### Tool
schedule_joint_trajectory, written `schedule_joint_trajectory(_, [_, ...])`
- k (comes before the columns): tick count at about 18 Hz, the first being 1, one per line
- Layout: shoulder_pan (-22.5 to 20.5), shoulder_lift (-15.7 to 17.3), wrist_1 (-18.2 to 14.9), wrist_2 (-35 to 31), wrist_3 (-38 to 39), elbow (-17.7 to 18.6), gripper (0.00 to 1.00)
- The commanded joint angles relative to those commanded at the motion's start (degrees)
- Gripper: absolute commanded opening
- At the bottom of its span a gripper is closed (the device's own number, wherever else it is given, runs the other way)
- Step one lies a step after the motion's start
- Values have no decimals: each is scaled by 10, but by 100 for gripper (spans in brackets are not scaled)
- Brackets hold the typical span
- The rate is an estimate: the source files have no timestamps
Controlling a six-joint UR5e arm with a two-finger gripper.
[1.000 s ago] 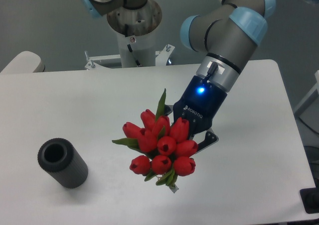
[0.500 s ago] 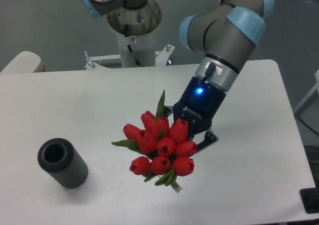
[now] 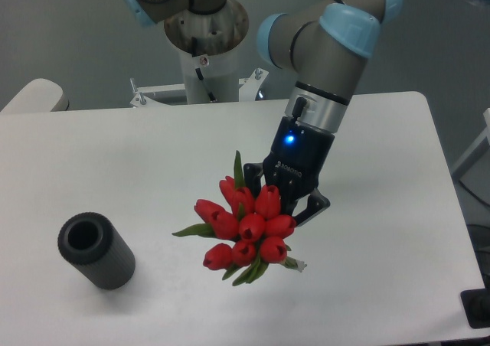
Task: Place the flowers on the table
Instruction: 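Lower the held tulip bouquet down onto the table surface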
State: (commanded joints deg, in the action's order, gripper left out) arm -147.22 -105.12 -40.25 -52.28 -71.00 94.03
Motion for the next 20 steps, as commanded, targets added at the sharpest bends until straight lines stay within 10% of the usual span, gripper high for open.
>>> schedule_joint_trajectory(20, [79, 31, 1, -372, -137, 139, 28])
